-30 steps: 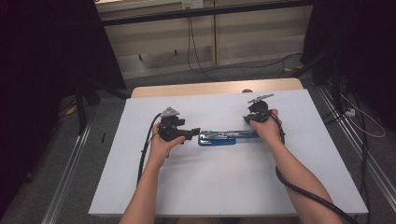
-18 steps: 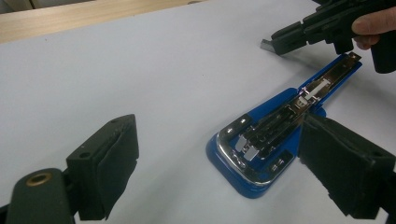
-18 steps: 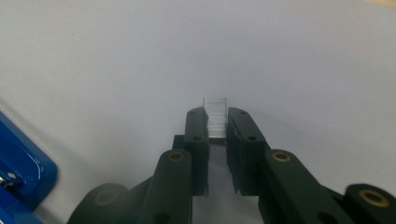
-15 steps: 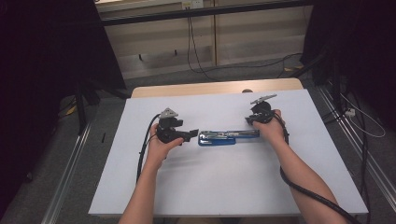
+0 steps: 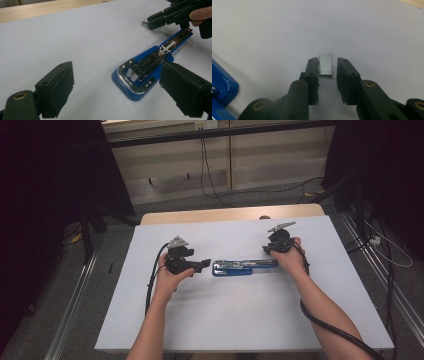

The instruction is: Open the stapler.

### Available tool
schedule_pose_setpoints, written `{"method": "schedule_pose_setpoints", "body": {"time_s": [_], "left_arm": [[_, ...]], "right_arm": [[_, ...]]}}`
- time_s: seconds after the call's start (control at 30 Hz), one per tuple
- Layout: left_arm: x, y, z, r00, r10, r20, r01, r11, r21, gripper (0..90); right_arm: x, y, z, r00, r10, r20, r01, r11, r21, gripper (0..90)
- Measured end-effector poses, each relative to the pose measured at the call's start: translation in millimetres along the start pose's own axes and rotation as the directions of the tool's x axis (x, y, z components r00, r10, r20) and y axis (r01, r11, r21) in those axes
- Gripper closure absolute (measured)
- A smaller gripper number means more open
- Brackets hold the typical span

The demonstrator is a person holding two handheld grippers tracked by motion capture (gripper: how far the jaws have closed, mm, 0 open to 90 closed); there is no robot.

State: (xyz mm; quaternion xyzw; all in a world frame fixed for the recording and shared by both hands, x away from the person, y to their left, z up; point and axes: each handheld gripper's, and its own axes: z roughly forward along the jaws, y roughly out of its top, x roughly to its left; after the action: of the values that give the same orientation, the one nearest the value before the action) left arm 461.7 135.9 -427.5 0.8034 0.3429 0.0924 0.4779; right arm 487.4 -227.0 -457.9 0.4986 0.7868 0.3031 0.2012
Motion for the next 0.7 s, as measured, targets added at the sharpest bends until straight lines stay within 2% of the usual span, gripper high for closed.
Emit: {"method": "schedule_pose_setpoints", "body": {"time_s": [0.13, 0.23, 0.43, 0.53, 0.7], "left_arm": [[2.2, 0.0, -0.9, 1.0, -0.004, -0.001, 0.004, 1.0, -0.001, 12.6], [2.5, -0.1, -1.4, 1.0, -0.006, -0.002, 0.006, 1.0, 0.001, 12.5], [2.0, 0.4, -2.6, 0.9999, -0.011, -0.001, 0.011, 0.9999, -0.002, 12.4], [2.2, 0.5, -3.1, 1.0, -0.009, 0.003, 0.009, 1.0, -0.002, 12.1], [3.1, 1.3, -6.5, 0.9998, -0.017, 0.005, 0.017, 0.9998, -0.011, 11.3]], "right_arm": [[2.7, 2.0, 1.3, 1.0, 0.007, 0.006, -0.007, 1.0, 0.008, 79.0], [2.2, 2.1, 1.4, 1.0, -0.004, 0.0, 0.004, 1.0, 0.007, 79.1], [0.6, 1.7, 0.9, 0.9999, 0.005, -0.012, -0.005, 1.0, 0.002, 79.3], [0.5, 2.4, -2.3, 0.9994, 0.006, -0.035, -0.007, 1.0, -0.01, 79.3], [2.9, 4.2, -13.2, 0.998, -0.02, -0.061, 0.018, 0.999, -0.03, 79.3]]}}
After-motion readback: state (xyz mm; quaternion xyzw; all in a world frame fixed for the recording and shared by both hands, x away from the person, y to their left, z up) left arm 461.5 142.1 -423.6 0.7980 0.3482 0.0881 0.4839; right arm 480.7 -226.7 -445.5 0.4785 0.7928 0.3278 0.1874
